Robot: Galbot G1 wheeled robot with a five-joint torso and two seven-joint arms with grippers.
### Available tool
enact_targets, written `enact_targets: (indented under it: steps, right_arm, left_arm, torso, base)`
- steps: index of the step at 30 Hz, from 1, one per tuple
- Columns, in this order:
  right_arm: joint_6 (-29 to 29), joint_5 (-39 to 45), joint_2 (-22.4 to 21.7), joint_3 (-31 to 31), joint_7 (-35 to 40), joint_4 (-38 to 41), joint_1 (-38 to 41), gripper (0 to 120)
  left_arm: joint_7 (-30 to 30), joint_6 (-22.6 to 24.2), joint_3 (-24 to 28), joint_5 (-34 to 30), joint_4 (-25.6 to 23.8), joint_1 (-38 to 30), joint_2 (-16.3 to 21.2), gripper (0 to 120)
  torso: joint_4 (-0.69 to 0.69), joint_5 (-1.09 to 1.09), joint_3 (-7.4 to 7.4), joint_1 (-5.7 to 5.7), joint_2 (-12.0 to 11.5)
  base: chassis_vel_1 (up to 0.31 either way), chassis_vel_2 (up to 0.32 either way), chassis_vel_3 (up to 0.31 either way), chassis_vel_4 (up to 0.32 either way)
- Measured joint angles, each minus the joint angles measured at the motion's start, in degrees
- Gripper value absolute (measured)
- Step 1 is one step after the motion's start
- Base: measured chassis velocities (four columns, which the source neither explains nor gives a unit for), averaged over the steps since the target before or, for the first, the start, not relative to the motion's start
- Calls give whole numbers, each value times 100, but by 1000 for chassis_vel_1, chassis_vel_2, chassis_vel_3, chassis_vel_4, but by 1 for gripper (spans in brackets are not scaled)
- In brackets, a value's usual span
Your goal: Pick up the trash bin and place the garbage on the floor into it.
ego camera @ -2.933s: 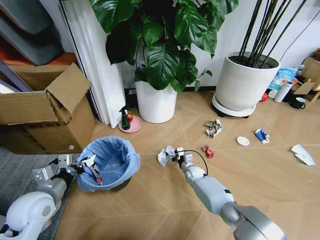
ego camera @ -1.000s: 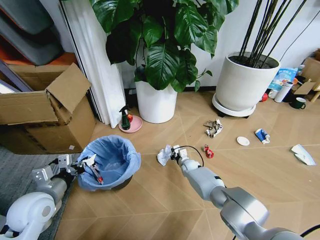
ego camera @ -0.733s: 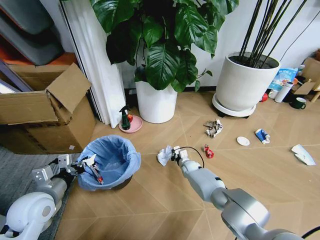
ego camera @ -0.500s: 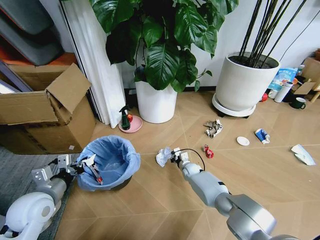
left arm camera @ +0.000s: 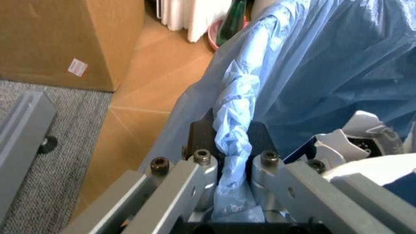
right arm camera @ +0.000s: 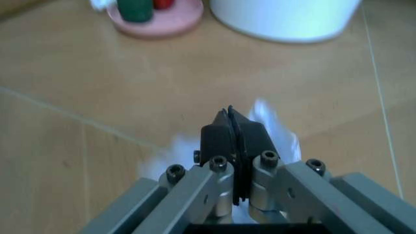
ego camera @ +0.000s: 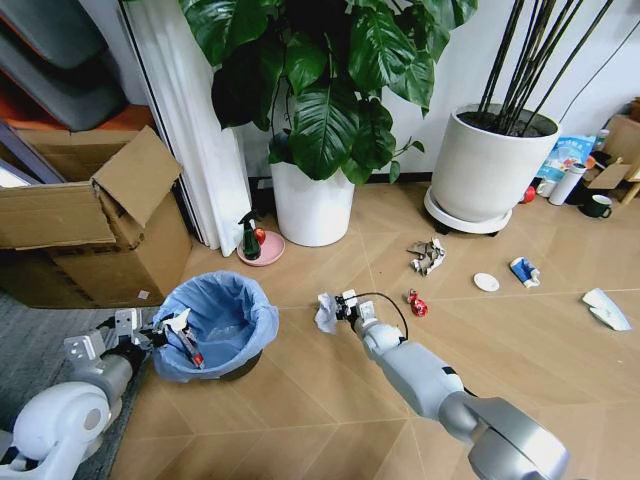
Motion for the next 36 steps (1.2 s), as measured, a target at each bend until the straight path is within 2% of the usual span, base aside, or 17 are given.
enact_targets:
  steps: [9, 20, 28, 30, 31, 34, 35, 36]
  right_arm:
    - [-162, 181, -329, -82, 59, 984, -73, 0]
    - [-162, 184, -306, -86, 68, 952, -83, 0]
    - [-168, 285, -252, 81, 410, 935, -329, 0]
    - [-169, 289, -309, 147, 461, 1000, -442, 10]
    - [-169, 289, -309, 147, 461, 1000, -442, 10]
    - [-208, 306, -465, 334, 532, 1132, -657, 26]
    - [-208, 306, -465, 334, 532, 1132, -657, 26]
    - [-230, 302, -501, 390, 559, 1162, -710, 31]
  left_arm:
    - [0, -11, 179, 86, 232, -99, 1, 1]
    - [13, -13, 126, 94, 222, -79, -3, 1]
    - [21, -18, 61, 93, 155, -30, -24, 1]
    - [25, -19, 43, 91, 139, -19, -25, 1]
    - [25, -19, 43, 91, 139, -19, -25, 1]
    - [27, -21, 35, 84, 103, -12, -16, 1]
    - [27, -21, 35, 84, 103, -12, -16, 1]
    - [27, -20, 37, 83, 93, -12, -12, 1]
  torso:
    - [0, 0, 0, 0, 0]
    - [0, 0, 0, 0, 0]
    - [0, 0, 0, 0, 0]
    - [0, 0, 0, 0, 0]
    - [0, 0, 0, 0, 0]
    - [-1, 0, 0, 0, 0]
    - [-1, 0, 0, 0, 0]
    - [0, 1, 0, 0, 0]
  base:
    - [0, 0, 0, 0]
    - [0, 0, 0, 0]
    - [0, 0, 0, 0]
    - [0, 0, 0, 0]
    - [0, 0, 0, 0]
    - [0, 0, 0, 0]
    - [0, 0, 0, 0]
    - [0, 0, 0, 0]
